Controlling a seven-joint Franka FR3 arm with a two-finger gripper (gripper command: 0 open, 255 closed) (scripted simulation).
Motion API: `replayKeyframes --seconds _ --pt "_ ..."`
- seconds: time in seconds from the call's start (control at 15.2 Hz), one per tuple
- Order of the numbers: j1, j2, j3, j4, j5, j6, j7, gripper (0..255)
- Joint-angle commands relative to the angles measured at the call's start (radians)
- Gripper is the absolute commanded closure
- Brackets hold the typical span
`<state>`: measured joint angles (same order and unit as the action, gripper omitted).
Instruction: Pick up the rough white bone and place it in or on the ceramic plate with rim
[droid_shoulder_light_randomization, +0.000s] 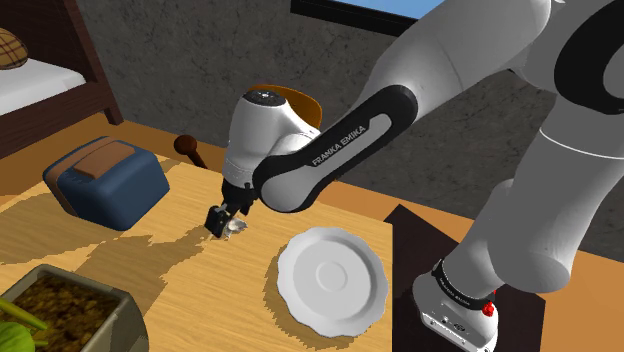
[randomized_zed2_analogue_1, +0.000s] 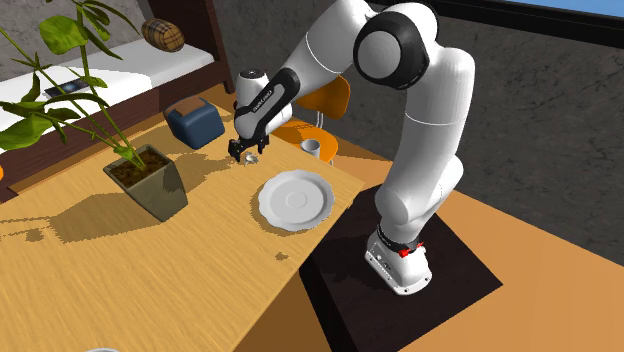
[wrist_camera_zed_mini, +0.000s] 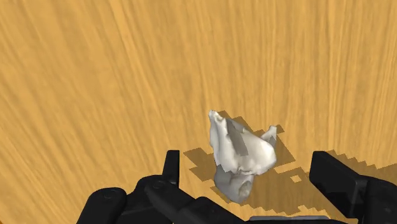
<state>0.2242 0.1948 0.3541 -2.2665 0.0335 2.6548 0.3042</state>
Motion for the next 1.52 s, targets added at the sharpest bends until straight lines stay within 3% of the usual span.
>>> replayKeyframes --seconds 0.0,0.46,0.53,1.12,1.45 --pt "0.004 0.015 -0.003 -0.002 -0.009 0.017 0.007 0" --pt "0.005 0.015 -0.003 -0.002 -0.009 0.017 0.007 0" --pt "0.005 0.015 -0.003 -0.002 -0.009 0.017 0.007 255" --pt "0.005 0.015 -0.003 -0.002 -0.009 0.017 0.007 255" --pt "-0.004 -0.038 0.007 0.011 0.018 -0.046 -0.008 255"
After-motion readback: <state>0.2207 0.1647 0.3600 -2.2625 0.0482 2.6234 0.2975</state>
